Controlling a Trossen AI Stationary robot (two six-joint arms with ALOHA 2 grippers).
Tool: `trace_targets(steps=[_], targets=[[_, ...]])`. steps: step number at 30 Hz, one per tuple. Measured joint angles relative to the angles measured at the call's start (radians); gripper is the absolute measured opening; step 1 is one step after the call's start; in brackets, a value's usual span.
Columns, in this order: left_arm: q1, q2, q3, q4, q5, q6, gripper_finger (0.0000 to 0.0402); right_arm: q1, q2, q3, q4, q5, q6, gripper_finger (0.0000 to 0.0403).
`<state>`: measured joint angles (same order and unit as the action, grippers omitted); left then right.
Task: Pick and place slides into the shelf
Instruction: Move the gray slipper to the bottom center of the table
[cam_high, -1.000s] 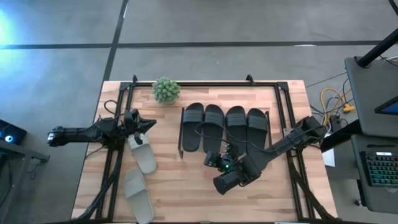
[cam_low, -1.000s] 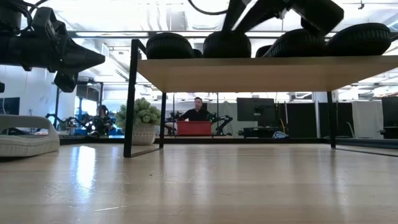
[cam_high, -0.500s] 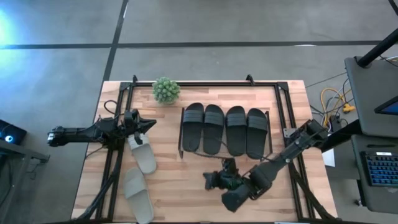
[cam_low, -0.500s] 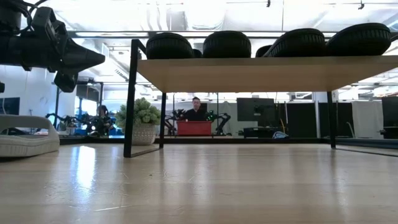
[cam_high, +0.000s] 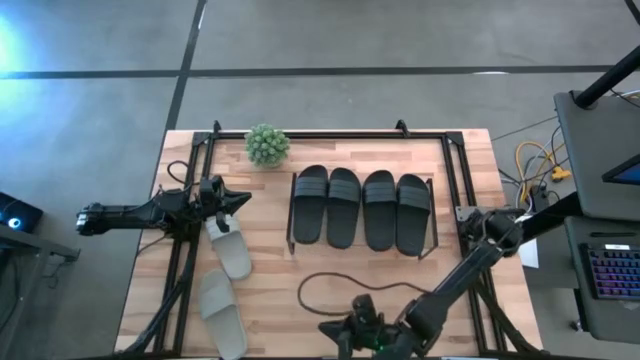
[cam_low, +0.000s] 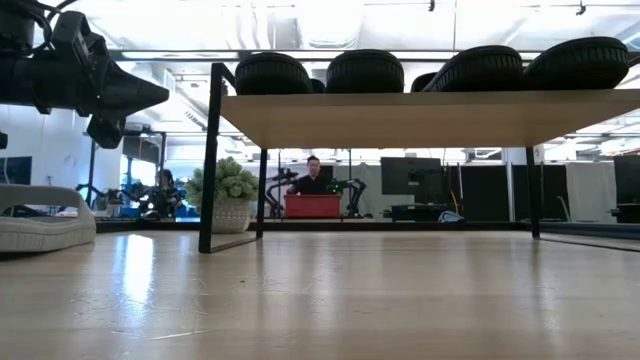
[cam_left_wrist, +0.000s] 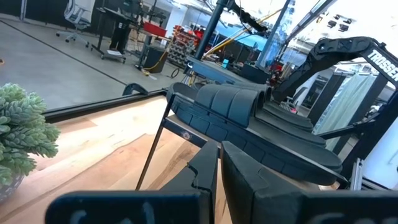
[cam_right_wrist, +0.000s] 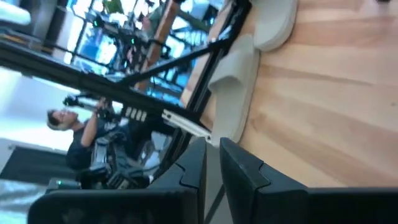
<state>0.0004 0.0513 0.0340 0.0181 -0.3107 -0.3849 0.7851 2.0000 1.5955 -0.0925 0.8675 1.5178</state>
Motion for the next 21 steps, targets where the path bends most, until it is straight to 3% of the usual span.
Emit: trace_targets(steps=[3, 8, 11, 14, 16, 21], targets=[[0.000, 0.000, 0.000, 0.000, 0.000, 0.000, 0.0006, 0.014, 0.006, 0.000, 0.039, 0.025, -0.017, 0.0038], [0.000, 0.000, 0.000, 0.000, 0.000, 0.000, 0.0006, 0.037, 0.004, 0.000, 0.225, -0.130, -0.335, 0.0038], [0.000, 0.001, 0.000, 0.000, 0.000, 0.000, 0.0006, 0.041, -0.022, 0.000, 0.193, -0.100, -0.299, 0.0038], [0.000, 0.000, 0.000, 0.000, 0.000, 0.000, 0.0006, 0.028, -0.046, 0.000, 0.163, -0.078, -0.165, 0.0038], [0.000, 0.000, 0.000, 0.000, 0.000, 0.000, 0.0006, 0.023, -0.057, -0.001, 0.164, -0.029, -0.178, 0.0038], [0.000, 0.000, 0.000, 0.000, 0.000, 0.000, 0.0006, 0.010, -0.062, 0.016, 0.442, 0.038, -0.666, 0.0038]])
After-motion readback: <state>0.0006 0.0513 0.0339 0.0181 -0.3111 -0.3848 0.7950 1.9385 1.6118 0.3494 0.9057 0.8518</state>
